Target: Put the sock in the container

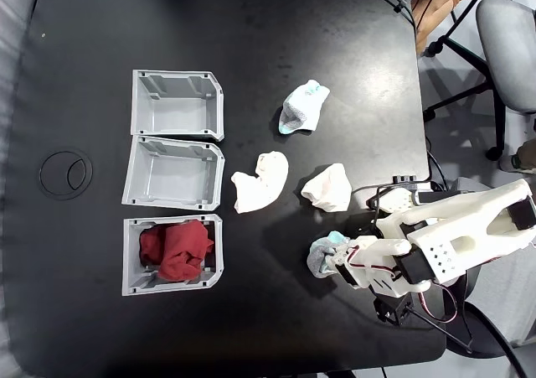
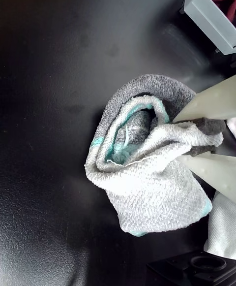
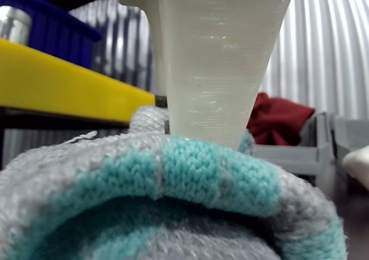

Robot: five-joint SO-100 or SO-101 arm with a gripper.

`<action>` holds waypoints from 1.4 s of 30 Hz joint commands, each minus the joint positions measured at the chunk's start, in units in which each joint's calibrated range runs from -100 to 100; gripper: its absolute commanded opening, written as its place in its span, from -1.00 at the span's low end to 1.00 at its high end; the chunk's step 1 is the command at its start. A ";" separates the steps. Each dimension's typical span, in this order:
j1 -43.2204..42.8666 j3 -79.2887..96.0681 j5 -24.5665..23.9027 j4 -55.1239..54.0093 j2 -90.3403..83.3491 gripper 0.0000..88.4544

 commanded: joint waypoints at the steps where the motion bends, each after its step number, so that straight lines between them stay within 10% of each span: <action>1: 0.29 -3.72 -0.17 -0.33 -0.72 -0.97; 27: 39.56 -34.56 -0.12 -14.59 2.88 -0.97; 42: 42.24 -60.35 -0.23 -24.92 31.74 -0.97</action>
